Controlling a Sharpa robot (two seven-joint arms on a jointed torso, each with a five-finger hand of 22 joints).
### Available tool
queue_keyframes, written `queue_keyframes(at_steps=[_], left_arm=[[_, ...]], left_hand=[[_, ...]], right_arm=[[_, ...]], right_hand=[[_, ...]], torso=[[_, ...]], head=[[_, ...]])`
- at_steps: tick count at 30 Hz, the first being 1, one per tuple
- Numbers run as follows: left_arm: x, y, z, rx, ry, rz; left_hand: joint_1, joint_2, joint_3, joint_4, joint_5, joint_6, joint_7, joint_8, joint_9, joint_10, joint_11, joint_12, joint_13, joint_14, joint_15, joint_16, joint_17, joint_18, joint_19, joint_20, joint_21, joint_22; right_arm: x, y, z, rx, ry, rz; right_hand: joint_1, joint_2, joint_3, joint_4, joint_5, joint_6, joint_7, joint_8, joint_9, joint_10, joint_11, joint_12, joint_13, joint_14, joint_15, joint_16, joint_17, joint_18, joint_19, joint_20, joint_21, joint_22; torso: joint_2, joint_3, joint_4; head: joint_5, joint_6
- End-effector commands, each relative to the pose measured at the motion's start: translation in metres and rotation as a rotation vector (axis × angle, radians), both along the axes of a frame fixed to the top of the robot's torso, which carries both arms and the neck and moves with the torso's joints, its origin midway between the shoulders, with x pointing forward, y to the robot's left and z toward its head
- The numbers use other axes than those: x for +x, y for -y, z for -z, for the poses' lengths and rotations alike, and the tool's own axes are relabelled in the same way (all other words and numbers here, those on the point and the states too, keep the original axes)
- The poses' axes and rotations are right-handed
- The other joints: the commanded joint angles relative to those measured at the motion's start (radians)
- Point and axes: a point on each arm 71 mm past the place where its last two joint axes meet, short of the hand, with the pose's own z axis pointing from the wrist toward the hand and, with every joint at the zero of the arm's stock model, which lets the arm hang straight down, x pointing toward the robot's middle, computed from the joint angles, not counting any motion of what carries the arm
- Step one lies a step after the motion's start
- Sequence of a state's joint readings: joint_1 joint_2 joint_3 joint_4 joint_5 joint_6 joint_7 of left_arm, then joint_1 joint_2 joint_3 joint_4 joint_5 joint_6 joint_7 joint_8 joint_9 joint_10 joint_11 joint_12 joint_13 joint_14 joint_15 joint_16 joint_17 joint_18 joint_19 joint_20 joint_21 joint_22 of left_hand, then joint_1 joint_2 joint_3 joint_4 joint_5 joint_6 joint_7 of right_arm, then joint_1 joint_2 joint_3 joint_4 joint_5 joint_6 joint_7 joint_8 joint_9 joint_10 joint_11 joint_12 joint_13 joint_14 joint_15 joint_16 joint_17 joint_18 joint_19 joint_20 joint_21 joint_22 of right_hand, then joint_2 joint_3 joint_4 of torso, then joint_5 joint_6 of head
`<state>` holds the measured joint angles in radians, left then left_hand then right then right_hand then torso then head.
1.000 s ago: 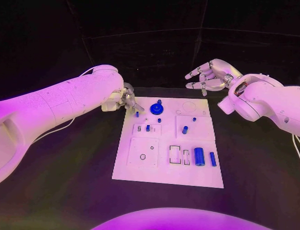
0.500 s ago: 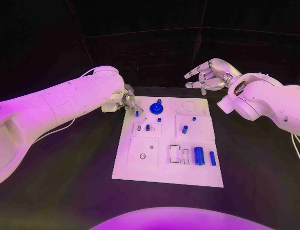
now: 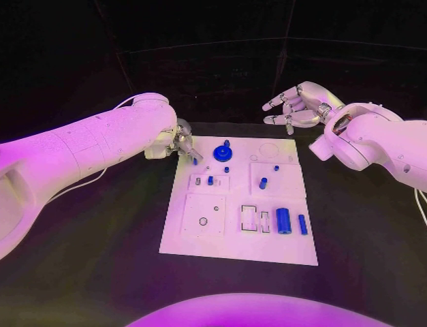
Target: Assemble the parts on the task board
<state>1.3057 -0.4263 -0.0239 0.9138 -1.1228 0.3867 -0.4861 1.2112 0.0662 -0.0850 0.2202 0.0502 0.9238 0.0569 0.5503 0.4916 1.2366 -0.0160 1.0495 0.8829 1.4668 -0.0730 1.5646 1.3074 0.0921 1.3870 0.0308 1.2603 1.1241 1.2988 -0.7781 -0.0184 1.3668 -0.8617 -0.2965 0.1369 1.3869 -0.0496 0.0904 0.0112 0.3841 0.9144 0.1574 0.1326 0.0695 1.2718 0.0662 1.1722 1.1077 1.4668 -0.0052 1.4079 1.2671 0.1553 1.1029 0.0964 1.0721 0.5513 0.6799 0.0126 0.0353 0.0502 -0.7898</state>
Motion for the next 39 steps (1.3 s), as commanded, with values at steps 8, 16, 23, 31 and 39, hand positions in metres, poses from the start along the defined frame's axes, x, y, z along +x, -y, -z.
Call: queue_keyframes(at_steps=[8,16,23,31,39], left_arm=[[0.0007,0.0028,-0.0010,-0.009,0.005,0.016],[0.0019,0.0024,-0.0003,-0.008,-0.002,0.011],[0.0017,0.0013,0.0013,-0.011,-0.025,0.004],[0.0021,-0.0006,0.0014,-0.029,-0.024,-0.006],[0.0028,-0.0041,-0.0009,-0.102,0.003,-0.039]], left_hand=[[0.052,0.027,0.023,-0.036,-0.003,0.008,-0.001,0.005,-0.006,0.003,-0.001,0.003,-0.003,0.104,-0.006,0.006,0.263,0.002,0.006,-0.001,0.006,0.003],[0.091,0.052,0.055,-0.068,-0.003,0.004,-0.003,0.000,-0.012,0.000,-0.003,-0.001,-0.008,0.104,-0.008,0.006,0.263,0.002,0.006,-0.002,0.006,0.004],[0.109,0.065,0.077,-0.084,-0.003,0.000,-0.004,-0.006,-0.019,-0.002,-0.005,-0.005,-0.011,0.104,-0.009,0.006,0.263,0.002,0.006,-0.003,0.006,0.006],[0.185,0.087,0.199,-0.159,0.001,-0.015,-0.002,-0.024,-0.036,-0.014,-0.006,-0.020,-0.022,0.104,-0.011,0.006,0.263,0.002,0.006,-0.006,0.005,0.007],[-0.001,-0.045,0.626,-0.250,0.033,0.005,0.011,0.002,-0.053,0.013,0.000,-0.015,-0.029,0.104,0.001,0.006,0.263,0.002,0.008,0.005,0.008,0.020]], right_arm=[[0.0000,-0.0023,-0.0016,0.006,0.004,-0.014],[-0.0002,-0.0024,-0.0015,0.006,0.003,-0.015],[-0.0004,-0.0026,-0.0015,0.005,0.002,-0.018],[-0.0007,-0.0022,-0.0015,0.005,0.001,-0.018],[-0.0007,-0.0017,-0.0014,0.004,0.000,-0.018]], right_hand=[[-0.008,0.003,0.007,0.000,0.007,-0.003,0.000,0.003,-0.001,-0.009,-0.001,-0.002,0.000,0.040,-0.007,-0.005,0.001,0.020,0.001,-0.002,-0.003,-0.001],[-0.008,0.003,0.007,0.000,0.007,-0.003,0.000,0.003,-0.001,-0.009,-0.001,-0.002,0.000,0.040,-0.007,-0.005,0.001,0.020,0.001,-0.002,-0.003,-0.001],[-0.008,0.003,0.007,0.000,0.007,-0.003,0.000,0.003,-0.001,-0.009,-0.001,-0.002,0.000,0.040,-0.007,-0.005,0.001,0.020,0.001,-0.002,-0.003,-0.001],[-0.008,0.003,0.007,0.000,0.007,-0.003,0.000,0.003,-0.001,-0.009,-0.001,-0.002,0.000,0.040,-0.007,-0.005,0.001,0.020,0.001,-0.002,-0.003,-0.001],[-0.010,0.003,0.008,0.000,0.008,-0.003,0.000,0.003,-0.001,-0.007,0.000,0.000,0.002,0.041,-0.007,-0.004,0.004,0.019,0.002,-0.002,-0.003,0.001]], torso=[[0.000,0.0001,-0.0003],[0.000,0.0001,-0.0006],[-0.001,0.0001,0.0001],[-0.001,-0.0001,0.0006],[-0.002,0.0000,0.0014]], head=[[-0.001,-0.002],[-0.001,-0.006],[-0.002,-0.006],[-0.001,-0.004],[0.000,-0.004]])
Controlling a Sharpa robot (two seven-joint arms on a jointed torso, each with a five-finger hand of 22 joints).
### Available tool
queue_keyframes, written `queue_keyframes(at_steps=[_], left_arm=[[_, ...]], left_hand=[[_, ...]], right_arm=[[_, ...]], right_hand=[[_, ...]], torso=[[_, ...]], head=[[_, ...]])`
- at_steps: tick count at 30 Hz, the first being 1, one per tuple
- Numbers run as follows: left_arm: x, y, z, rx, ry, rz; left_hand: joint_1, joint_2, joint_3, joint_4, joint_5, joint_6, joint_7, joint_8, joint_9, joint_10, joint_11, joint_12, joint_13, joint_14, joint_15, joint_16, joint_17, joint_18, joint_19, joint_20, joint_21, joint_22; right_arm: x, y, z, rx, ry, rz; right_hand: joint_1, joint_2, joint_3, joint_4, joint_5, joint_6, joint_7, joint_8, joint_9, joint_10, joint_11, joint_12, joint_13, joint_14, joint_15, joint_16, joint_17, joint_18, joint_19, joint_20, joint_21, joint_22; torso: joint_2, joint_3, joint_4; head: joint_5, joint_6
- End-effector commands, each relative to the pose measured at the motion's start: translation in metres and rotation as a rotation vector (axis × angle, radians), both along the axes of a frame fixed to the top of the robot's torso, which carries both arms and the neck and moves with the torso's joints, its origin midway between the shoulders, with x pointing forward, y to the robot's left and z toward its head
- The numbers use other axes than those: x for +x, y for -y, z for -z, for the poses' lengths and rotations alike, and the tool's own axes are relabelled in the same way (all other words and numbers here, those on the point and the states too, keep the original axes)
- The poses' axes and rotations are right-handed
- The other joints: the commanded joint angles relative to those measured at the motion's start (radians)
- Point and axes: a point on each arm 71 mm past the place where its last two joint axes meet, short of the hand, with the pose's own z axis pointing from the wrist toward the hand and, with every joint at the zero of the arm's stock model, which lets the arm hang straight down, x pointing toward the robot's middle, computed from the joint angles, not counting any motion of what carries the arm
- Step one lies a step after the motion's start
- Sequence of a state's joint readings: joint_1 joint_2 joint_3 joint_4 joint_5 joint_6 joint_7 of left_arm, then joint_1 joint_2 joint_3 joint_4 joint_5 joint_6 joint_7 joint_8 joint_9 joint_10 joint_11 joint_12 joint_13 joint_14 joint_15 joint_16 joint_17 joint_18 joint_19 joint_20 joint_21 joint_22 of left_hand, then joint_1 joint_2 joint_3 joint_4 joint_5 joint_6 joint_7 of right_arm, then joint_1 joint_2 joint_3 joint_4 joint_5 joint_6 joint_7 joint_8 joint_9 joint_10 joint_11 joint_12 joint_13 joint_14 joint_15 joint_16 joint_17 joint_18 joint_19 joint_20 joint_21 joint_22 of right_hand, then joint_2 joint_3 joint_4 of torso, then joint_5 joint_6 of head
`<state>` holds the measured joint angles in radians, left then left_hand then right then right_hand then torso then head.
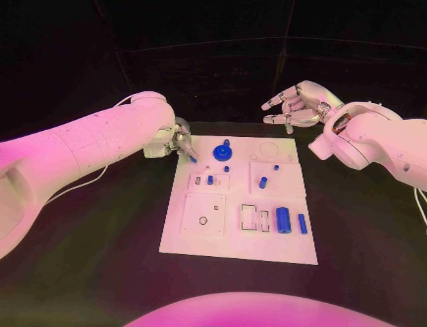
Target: Assemble the parts on the task board
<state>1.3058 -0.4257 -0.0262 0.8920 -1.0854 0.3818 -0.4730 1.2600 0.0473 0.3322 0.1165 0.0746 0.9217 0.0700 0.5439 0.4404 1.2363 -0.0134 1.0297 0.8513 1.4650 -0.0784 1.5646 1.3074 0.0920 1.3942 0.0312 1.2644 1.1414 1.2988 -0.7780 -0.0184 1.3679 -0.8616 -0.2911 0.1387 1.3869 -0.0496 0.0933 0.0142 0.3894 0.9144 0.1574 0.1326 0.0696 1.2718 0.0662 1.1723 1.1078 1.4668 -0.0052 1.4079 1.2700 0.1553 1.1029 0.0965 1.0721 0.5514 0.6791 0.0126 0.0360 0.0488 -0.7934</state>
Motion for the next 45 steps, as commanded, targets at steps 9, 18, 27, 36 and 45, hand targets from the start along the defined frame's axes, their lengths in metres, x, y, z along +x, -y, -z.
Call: queue_keyframes(at_steps=[9,18,27,36,45], left_arm=[[-0.007,-0.007,-0.005,-0.144,0.023,-0.068],[-0.027,-0.017,-0.004,-0.187,0.036,-0.100],[-0.050,-0.019,0.004,-0.175,0.100,-0.075],[-0.067,-0.013,0.014,-0.157,0.147,-0.033],[-0.074,-0.006,0.020,-0.134,0.160,-0.001]], left_hand=[[-0.159,-0.067,0.372,-0.195,0.037,0.014,-0.011,0.042,0.005,0.038,-0.004,0.028,0.021,0.106,0.004,0.006,0.263,0.000,0.006,0.004,0.008,0.014],[-0.184,-0.071,0.401,-0.208,0.041,0.016,-0.013,0.050,0.005,0.044,-0.005,0.032,0.026,0.106,0.002,0.006,0.263,0.000,0.006,0.003,0.008,0.016],[-0.197,-0.073,0.417,-0.217,0.041,0.019,-0.015,0.055,0.006,0.048,-0.007,0.032,0.024,0.106,0.001,0.006,0.263,-0.001,0.009,0.002,0.011,0.020],[-0.208,-0.076,0.426,-0.221,0.040,0.023,-0.017,0.061,0.007,0.053,-0.008,0.032,0.022,0.106,-0.001,0.006,0.263,-0.001,0.010,0.001,0.012,0.022],[-0.213,-0.078,0.432,-0.224,0.040,0.024,-0.018,0.066,0.009,0.057,-0.010,0.035,0.024,0.106,-0.002,0.006,0.263,-0.002,0.011,0.000,0.013,0.024]], right_arm=[[0.000,0.001,-0.001,0.005,-0.004,-0.010],[0.000,0.003,-0.001,0.005,-0.008,-0.006],[0.000,0.006,-0.001,0.003,-0.009,0.000],[0.001,0.006,0.000,0.003,-0.010,-0.001],[0.000,0.005,0.000,0.003,-0.011,-0.003]], right_hand=[[-0.011,0.003,0.006,-0.002,0.003,-0.003,0.000,0.004,-0.001,-0.007,0.000,0.000,0.001,0.040,-0.007,-0.004,0.000,0.019,0.002,-0.002,-0.003,0.001],[-0.011,0.003,0.006,-0.002,0.003,-0.003,0.000,0.004,-0.001,-0.007,0.000,0.000,0.001,0.040,-0.007,-0.004,0.000,0.019,0.002,-0.002,-0.003,0.001],[-0.011,0.003,0.006,-0.002,0.003,-0.003,0.000,0.004,-0.001,-0.007,0.000,0.000,0.001,0.040,-0.007,-0.004,0.000,0.019,0.002,-0.002,-0.003,0.001],[-0.011,0.003,0.006,-0.002,0.003,-0.003,0.000,0.004,-0.001,-0.007,0.000,0.000,0.001,0.040,-0.007,-0.004,0.000,0.019,0.002,-0.002,-0.003,0.001],[-0.011,0.003,0.006,-0.002,0.003,-0.003,0.000,0.004,-0.001,-0.007,0.000,0.000,0.001,0.040,-0.007,-0.004,0.000,0.019,0.002,-0.002,-0.003,0.001]], torso=[[-0.001,-0.0002,0.0027],[-0.002,0.0008,0.0044],[-0.003,0.0004,0.0062],[-0.002,0.0001,0.0060],[-0.001,0.0005,0.0037]], head=[[0.003,0.002],[0.009,0.000],[0.013,-0.001],[0.015,0.000],[0.017,-0.002]])
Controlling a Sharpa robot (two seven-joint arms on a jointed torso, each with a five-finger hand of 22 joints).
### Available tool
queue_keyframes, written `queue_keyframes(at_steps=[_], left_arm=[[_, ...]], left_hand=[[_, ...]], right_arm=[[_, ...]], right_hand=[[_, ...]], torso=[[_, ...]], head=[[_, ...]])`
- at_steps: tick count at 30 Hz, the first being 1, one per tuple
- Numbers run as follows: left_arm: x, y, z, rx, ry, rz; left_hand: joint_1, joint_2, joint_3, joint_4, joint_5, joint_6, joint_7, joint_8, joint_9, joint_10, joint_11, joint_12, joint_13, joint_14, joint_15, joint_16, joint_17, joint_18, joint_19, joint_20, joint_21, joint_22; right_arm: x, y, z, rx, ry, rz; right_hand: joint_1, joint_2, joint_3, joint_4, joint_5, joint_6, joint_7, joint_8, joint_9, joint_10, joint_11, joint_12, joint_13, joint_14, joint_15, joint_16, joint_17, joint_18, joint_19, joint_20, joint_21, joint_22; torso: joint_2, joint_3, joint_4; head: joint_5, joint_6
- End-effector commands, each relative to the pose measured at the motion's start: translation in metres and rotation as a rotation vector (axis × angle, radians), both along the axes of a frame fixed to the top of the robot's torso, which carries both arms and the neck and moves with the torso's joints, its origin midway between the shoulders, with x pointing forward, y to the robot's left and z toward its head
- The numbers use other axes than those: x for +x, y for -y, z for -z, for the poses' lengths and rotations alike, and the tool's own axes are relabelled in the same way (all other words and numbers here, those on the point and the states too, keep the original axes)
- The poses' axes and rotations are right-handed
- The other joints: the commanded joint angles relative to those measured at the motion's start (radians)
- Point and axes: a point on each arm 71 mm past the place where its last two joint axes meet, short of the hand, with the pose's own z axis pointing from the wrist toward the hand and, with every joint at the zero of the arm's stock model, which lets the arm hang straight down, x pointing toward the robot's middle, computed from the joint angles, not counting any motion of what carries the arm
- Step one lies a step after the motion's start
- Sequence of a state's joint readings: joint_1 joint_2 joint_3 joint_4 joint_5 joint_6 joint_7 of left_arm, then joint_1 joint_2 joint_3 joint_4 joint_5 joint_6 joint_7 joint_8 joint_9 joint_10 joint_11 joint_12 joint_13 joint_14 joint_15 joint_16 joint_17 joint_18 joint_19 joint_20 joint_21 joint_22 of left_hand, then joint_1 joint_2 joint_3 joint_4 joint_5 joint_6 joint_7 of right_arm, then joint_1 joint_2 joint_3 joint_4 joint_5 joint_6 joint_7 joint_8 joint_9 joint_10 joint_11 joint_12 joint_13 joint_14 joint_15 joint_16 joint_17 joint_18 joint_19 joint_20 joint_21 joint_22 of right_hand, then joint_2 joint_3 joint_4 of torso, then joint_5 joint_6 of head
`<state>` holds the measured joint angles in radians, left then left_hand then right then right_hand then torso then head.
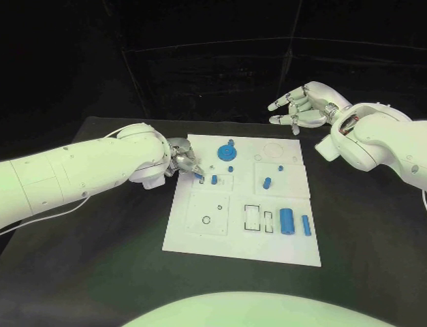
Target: Assemble the parts on the task board
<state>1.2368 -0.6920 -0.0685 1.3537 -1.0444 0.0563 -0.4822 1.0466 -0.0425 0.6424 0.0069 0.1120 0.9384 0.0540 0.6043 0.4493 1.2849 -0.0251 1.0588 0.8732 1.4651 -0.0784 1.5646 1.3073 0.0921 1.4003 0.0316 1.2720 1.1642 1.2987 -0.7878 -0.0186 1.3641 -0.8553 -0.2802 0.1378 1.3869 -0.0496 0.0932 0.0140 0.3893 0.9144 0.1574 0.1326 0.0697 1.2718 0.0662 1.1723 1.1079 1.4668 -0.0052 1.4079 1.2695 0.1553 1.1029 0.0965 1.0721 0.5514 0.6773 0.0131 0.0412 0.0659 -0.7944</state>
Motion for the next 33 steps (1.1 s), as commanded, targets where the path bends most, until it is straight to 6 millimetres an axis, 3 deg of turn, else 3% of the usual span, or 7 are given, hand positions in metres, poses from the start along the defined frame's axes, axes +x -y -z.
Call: queue_keyframes(at_steps=[1,33], left_arm=[[0.000,0.002,-0.001,0.027,0.047,0.013],[-0.012,0.009,0.006,0.133,-0.021,0.094]], left_hand=[[0.000,0.011,0.121,-0.114,0.002,0.007,-0.002,0.006,0.000,0.008,0.002,0.006,0.002,0.106,-0.002,0.006,0.263,-0.002,0.005,0.000,0.006,0.001],[-0.004,0.001,0.131,-0.127,0.002,0.008,-0.006,0.018,0.003,0.015,-0.001,0.010,0.004,0.106,-0.004,0.006,0.263,-0.002,0.007,-0.002,0.008,0.005]], right_arm=[[0.000,-0.001,-0.001,0.004,0.000,-0.010],[0.000,-0.001,-0.001,0.004,-0.001,-0.012]], right_hand=[[-0.011,0.003,0.006,-0.002,0.003,-0.003,0.000,0.004,-0.001,-0.007,0.000,0.000,0.001,0.040,-0.007,-0.004,0.001,0.019,0.002,-0.002,-0.003,0.001],[-0.011,0.003,0.006,-0.002,0.003,-0.003,0.000,0.004,-0.001,-0.007,0.000,0.000,0.001,0.040,-0.007,-0.004,0.001,0.019,0.002,-0.002,-0.003,0.001]], torso=[[0.000,0.0000,-0.0015],[0.000,0.0002,-0.0012]], head=[[0.000,-0.001],[-0.003,-0.009]])
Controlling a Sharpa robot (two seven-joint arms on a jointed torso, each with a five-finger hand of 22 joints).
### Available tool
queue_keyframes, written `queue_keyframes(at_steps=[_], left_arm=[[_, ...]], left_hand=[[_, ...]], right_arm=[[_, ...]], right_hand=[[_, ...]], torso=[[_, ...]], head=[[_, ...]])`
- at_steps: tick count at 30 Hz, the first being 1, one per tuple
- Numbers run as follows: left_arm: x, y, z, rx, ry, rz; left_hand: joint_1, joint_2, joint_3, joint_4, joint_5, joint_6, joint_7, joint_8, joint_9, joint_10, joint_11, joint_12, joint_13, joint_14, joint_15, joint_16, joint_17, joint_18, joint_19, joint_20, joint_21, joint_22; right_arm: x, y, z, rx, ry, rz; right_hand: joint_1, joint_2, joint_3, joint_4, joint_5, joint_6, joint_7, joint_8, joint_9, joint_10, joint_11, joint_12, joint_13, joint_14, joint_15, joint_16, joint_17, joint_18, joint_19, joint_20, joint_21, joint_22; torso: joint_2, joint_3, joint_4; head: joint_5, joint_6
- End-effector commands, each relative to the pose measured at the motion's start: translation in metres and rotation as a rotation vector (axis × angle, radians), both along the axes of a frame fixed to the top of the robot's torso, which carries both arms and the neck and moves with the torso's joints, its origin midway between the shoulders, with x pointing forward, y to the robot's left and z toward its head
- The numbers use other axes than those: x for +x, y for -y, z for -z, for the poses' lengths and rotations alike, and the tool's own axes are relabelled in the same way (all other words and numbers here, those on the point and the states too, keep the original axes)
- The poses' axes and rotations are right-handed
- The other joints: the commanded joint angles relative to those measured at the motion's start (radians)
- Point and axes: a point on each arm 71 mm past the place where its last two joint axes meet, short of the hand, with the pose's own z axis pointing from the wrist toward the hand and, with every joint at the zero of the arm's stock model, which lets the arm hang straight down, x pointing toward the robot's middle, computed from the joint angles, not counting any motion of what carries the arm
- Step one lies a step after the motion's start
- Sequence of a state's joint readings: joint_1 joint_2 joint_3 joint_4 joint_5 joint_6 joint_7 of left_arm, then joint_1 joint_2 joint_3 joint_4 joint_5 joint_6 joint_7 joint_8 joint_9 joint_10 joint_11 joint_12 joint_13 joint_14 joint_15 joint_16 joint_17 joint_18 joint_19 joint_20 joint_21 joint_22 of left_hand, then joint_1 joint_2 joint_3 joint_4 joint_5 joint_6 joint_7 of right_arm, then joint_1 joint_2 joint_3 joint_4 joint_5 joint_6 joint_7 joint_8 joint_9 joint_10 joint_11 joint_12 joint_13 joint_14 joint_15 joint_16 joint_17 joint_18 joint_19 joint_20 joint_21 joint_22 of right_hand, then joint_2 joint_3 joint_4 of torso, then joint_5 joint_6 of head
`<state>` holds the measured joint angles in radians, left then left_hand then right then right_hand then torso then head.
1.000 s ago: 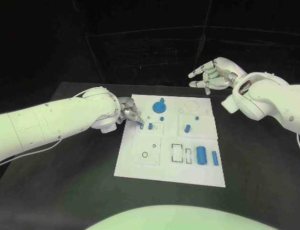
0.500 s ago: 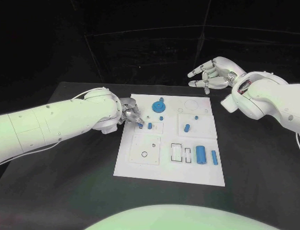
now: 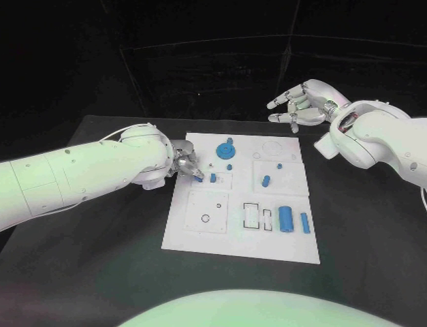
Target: Assemble the parts on the task board
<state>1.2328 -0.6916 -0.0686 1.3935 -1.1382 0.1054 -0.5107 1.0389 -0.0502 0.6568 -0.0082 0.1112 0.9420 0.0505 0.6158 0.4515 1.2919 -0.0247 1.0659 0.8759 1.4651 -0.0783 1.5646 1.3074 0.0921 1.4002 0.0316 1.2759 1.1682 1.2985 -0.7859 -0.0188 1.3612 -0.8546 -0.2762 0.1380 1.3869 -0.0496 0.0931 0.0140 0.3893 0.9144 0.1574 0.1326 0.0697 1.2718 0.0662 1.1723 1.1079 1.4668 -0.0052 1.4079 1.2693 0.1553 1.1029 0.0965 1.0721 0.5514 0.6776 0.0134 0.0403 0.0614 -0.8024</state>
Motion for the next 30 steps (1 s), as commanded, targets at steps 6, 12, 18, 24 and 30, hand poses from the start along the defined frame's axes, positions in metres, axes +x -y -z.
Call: queue_keyframes(at_steps=[6,12,18,24,30], left_arm=[[-0.0038,-0.0007,0.0053,0.049,-0.035,0.021],[-0.0041,0.0011,0.0053,0.047,-0.036,0.027],[-0.0032,0.0037,0.0050,0.040,-0.029,0.029],[-0.0019,0.0064,0.0051,0.038,-0.026,0.028],[0.0004,0.0067,0.0060,0.048,-0.031,0.022]], left_hand=[[0.004,0.009,0.117,-0.111,0.003,0.004,-0.002,0.007,0.001,0.008,-0.002,0.003,0.002,0.106,-0.004,0.006,0.263,-0.002,0.007,-0.002,0.004,0.001],[0.003,0.007,0.118,-0.113,0.003,0.005,-0.003,0.008,0.002,0.010,-0.002,0.005,0.004,0.106,-0.004,0.006,0.263,-0.003,0.007,-0.002,0.004,0.001],[-0.015,0.003,0.109,-0.103,-0.001,0.009,-0.005,0.017,0.003,0.019,-0.003,0.013,0.011,0.106,-0.005,0.006,0.263,-0.003,0.009,-0.003,0.006,0.005],[-0.063,-0.002,0.047,-0.061,-0.006,0.017,-0.013,0.027,-0.001,0.028,-0.009,0.023,0.018,0.106,-0.009,0.006,0.263,-0.005,0.013,-0.006,0.009,0.012],[-0.095,-0.006,-0.072,-0.015,-0.009,0.032,-0.019,0.028,-0.015,0.033,-0.013,0.037,0.031,0.106,-0.013,0.006,0.263,-0.006,0.016,-0.010,0.011,0.019]], right_arm=[[0.0000,-0.0011,-0.0013,0.004,0.002,-0.010],[0.0000,-0.0012,-0.0013,0.005,0.002,-0.011],[0.0001,-0.0016,-0.0013,0.005,0.003,-0.011],[0.0002,-0.0019,-0.0013,0.005,0.003,-0.011],[0.0002,-0.0024,-0.0013,0.005,0.002,-0.012]], right_hand=[[-0.011,0.003,0.006,-0.002,0.003,-0.003,0.000,0.004,-0.001,-0.007,0.000,0.000,0.001,0.040,-0.007,-0.004,0.001,0.019,0.002,-0.002,-0.003,0.001],[-0.011,0.003,0.006,-0.002,0.003,-0.003,0.000,0.004,-0.001,-0.007,0.000,0.000,0.001,0.040,-0.007,-0.004,0.001,0.019,0.002,-0.002,-0.003,0.001],[-0.016,0.002,0.008,0.000,0.004,-0.003,0.000,0.004,-0.001,-0.006,0.000,0.002,0.001,0.041,-0.007,-0.004,0.002,0.019,0.003,-0.002,-0.004,0.000],[-0.016,0.002,0.008,0.000,0.004,-0.003,0.000,0.004,-0.001,-0.006,0.000,0.002,0.001,0.041,-0.007,-0.004,0.002,0.019,0.003,-0.002,-0.004,0.000],[-0.016,0.002,0.008,0.000,0.004,-0.003,0.000,0.004,-0.001,-0.006,0.000,0.002,0.001,0.041,-0.007,-0.004,0.002,0.019,0.003,-0.002,-0.004,0.000]], torso=[[0.000,0.0007,-0.0001],[0.000,0.0005,0.0003],[0.000,0.0011,-0.0003],[0.000,0.0011,-0.0005],[0.000,0.0013,-0.0009]], head=[[0.001,-0.002],[0.001,-0.003],[0.001,-0.004],[0.000,-0.006],[-0.001,-0.008]])
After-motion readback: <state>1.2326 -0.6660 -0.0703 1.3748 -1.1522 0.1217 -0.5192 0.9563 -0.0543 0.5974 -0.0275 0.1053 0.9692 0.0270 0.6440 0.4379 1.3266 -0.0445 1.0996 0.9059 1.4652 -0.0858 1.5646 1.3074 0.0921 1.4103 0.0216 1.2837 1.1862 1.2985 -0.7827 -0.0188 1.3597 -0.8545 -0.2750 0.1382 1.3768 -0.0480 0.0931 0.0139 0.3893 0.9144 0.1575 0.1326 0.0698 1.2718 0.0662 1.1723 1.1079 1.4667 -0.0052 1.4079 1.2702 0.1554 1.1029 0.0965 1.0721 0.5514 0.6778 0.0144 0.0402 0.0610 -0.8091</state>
